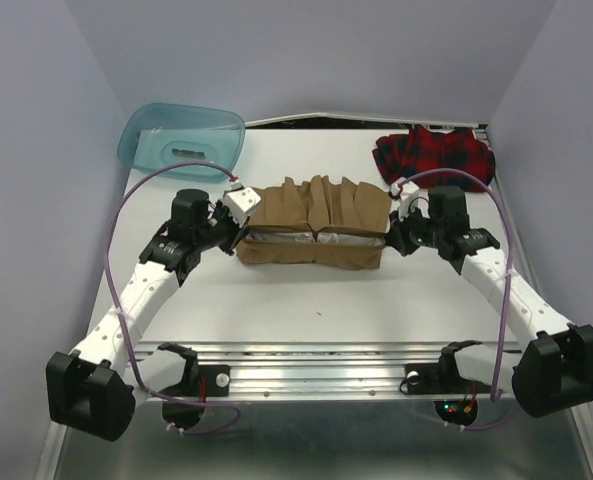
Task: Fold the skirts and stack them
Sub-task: Flatten the skirt out
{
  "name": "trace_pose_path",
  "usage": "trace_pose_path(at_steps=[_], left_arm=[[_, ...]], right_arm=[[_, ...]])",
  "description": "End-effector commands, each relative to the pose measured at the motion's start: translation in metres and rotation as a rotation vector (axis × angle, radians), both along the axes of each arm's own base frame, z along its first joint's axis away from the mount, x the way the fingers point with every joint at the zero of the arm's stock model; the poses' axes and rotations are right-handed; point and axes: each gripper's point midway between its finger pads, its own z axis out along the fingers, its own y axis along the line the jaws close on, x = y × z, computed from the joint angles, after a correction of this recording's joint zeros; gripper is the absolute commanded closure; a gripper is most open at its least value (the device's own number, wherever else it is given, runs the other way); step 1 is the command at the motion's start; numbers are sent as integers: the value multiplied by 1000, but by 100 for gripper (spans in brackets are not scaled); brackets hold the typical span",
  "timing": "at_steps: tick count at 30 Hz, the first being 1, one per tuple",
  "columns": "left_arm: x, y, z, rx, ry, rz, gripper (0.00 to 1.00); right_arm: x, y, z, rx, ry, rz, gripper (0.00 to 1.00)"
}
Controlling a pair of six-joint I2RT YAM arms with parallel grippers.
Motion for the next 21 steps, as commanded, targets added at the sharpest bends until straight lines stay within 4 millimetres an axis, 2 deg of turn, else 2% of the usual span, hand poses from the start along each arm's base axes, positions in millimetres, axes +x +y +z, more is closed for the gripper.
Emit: trace_pose_path(at_steps=[1,5,6,8,9,10,11,12,13,14,15,16,17,21], left_arm=[[-18,51,-47,225,92,86,100],[-35,48,-59,259,129,11,96],[-39,48,-61,281,122,-31,89],[-55,43,-61,285,134,-102,79],[-60,42,-60,289,129,-131,65],[-69,43,-55,306,109,-174,57],[-76,40,-51,300,95,-214,51],[-81,39,-48,304,82,-240,42],[-90,40,-42,311,66,-261,38],[-95,40,-39,323,48,-294,34],[-99,39,-36,326,38,-306,28],[-104,41,-32,328,23,-306,27],[-105,43,-30,337,11,-308,26],[-111,45,-18,342,-47,-310,23]], right_arm=[[-30,-52,-50,-195,182,-88,99],[-42,-47,-54,-201,245,-14,99],[-43,-45,-50,-206,236,28,99],[-53,-32,-45,-160,261,122,91],[-64,-30,-44,-155,293,165,86],[-66,-25,-36,-146,269,219,77],[-77,-16,-28,-110,269,275,62],[-79,-13,-21,-104,246,313,53],[-82,-9,-12,-85,223,333,43],[-83,-4,7,-59,155,353,25],[-84,-1,17,-54,107,364,18],[-82,0,26,-50,62,361,13],[-80,0,37,-52,13,360,1],[-77,2,66,-37,-57,346,0]])
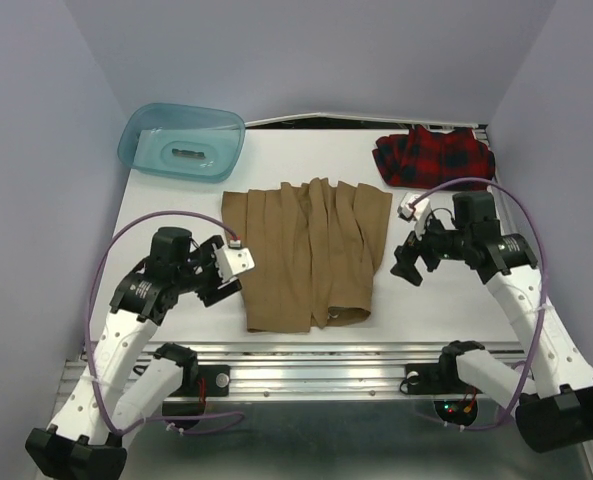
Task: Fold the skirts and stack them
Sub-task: Flatten the skirt out
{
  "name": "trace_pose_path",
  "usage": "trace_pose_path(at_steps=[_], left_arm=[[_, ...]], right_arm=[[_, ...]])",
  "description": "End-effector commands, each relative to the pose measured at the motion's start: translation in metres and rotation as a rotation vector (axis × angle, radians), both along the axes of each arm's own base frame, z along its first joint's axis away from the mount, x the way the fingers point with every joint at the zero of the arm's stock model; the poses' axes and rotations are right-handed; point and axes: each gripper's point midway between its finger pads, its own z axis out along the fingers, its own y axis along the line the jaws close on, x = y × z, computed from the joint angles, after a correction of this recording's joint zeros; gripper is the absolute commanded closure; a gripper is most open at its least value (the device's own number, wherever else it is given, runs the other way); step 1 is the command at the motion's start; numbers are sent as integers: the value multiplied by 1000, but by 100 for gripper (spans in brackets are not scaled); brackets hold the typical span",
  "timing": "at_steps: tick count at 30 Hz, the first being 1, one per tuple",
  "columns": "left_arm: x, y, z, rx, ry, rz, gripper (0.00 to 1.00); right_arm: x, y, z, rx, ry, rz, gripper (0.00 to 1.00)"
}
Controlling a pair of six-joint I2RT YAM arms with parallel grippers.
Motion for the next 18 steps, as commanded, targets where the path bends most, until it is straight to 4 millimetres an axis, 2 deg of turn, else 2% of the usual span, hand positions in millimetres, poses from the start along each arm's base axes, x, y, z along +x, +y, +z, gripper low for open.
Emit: trace_pose_path(at_steps=[1,3,4,6,7,8,9,10,13,14,15,16,18], left_arm=[[-8,6,14,29,-49,-32,23],[-8,3,18,2,-46,-23,22],[0,0,24,-21,-59,-3,22],[11,-2,27,-78,-16,98,23],[27,-7,27,-100,4,139,24],[37,-7,25,-110,29,191,26],[44,-10,23,-129,61,220,34],[57,-15,16,-124,110,240,38],[84,-18,12,-142,143,344,42],[94,-27,8,-148,193,351,42],[97,-32,5,-145,219,351,44],[101,-36,-12,-121,280,364,45],[104,-41,-24,-99,327,371,50]], right_arm=[[9,6,46,47,-106,9,0],[30,4,55,57,-156,-53,0],[39,5,47,59,-117,-85,0],[66,3,46,52,-123,-142,4],[81,5,26,36,-46,-162,7],[97,4,20,21,-39,-190,13],[107,6,11,3,-12,-195,16],[131,6,-4,-32,34,-219,24],[163,9,-23,-67,67,-244,33],[179,15,-31,-80,70,-243,35],[187,15,-35,-88,71,-251,36],[193,21,-40,-98,72,-245,36],[210,24,-58,-141,94,-256,37]])
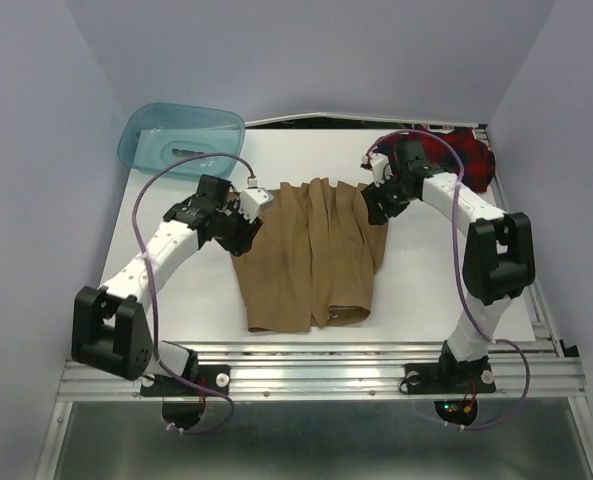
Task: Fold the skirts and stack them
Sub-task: Flatten the skirt out
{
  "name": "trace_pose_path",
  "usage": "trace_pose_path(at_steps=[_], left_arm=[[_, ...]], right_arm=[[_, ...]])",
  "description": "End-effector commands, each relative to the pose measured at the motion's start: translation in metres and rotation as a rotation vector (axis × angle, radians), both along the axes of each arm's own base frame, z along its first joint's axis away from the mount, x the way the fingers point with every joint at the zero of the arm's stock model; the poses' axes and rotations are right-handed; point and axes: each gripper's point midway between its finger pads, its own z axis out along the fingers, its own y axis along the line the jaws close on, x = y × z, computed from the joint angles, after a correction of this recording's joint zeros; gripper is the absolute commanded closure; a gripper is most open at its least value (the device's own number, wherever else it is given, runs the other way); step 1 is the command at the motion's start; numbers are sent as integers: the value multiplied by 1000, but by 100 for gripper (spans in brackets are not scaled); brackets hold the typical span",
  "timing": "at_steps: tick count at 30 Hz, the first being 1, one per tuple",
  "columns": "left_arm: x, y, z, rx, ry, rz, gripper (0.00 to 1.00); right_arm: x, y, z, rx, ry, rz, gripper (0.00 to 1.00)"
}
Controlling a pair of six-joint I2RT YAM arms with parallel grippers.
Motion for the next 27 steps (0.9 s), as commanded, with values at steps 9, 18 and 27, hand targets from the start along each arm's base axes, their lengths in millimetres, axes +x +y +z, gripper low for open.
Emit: trace_pose_path(at_steps=[9,18,27], left_arm=[[8,-24,-87,73,302,104,58],[87,-20,-121,225,263,161,64],[215,-57,-69,151,73,204,55]], right_arm=[[38,-6,-72,-223,18,-1,43],[-97,-15,-109,-369,188,272,47],[-206,82,-61,-161,262,536,43]])
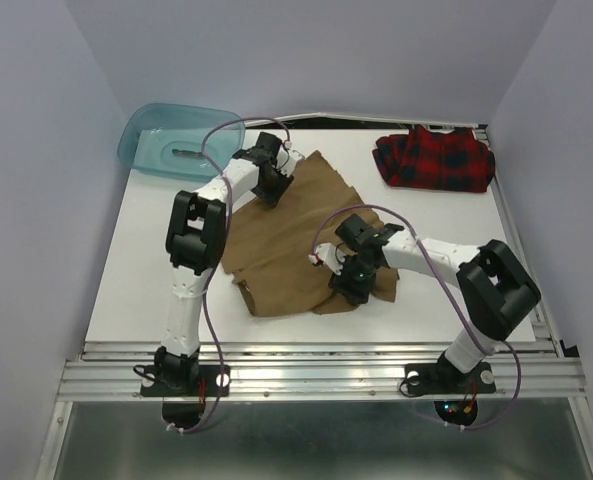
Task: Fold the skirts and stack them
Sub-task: Flatten the skirt out
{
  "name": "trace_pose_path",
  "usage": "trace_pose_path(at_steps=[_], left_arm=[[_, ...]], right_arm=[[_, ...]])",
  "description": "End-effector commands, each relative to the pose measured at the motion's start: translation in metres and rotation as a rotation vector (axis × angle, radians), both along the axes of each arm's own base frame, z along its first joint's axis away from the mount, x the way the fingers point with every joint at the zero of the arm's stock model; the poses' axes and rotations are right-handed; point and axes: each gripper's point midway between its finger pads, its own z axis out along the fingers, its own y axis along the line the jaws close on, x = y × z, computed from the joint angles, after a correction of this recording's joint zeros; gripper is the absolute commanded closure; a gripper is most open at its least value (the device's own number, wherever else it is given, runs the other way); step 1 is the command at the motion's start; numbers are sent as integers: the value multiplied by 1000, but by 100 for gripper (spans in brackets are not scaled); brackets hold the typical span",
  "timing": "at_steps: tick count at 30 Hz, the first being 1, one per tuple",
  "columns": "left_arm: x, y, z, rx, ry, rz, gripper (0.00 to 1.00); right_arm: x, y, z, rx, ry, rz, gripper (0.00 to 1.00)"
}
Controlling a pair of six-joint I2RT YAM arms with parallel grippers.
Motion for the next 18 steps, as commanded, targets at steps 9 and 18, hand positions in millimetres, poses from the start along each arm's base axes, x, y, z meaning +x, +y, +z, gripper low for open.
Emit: trace_pose_path(at_steps=[9,18], left_arm=[[-39,20,150,-137,-255,-114,50],[-188,68,95,-27,1,-334,50]], right_arm=[[21,53,118,284,-51,-82,39],[41,42,81,163,-51,-100,36]])
